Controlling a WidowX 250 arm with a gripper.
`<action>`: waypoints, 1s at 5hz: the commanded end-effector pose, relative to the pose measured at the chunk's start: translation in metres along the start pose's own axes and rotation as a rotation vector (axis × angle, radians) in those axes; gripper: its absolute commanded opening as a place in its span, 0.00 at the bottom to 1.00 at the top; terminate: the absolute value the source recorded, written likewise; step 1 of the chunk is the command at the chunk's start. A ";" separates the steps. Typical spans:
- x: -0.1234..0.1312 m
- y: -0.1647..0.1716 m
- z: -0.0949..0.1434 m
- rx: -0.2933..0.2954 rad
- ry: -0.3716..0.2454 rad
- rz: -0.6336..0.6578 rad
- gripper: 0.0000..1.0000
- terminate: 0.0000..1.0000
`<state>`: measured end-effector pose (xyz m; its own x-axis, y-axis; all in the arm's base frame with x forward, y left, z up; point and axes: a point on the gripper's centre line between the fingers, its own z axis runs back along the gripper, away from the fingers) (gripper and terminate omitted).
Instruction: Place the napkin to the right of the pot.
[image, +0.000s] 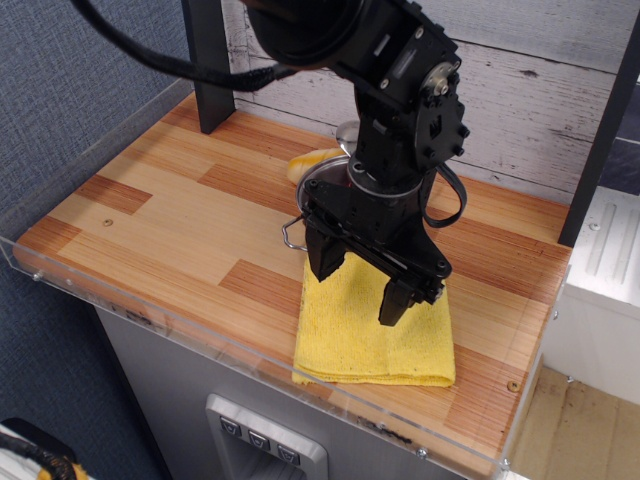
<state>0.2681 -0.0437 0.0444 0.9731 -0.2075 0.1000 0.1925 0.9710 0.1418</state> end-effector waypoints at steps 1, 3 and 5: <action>0.010 -0.005 -0.013 -0.045 0.012 -0.051 1.00 0.00; 0.017 -0.008 -0.029 -0.071 0.044 -0.074 1.00 0.00; 0.016 0.028 -0.038 -0.060 0.048 0.073 1.00 0.00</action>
<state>0.2948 -0.0186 0.0091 0.9885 -0.1442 0.0454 0.1409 0.9875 0.0701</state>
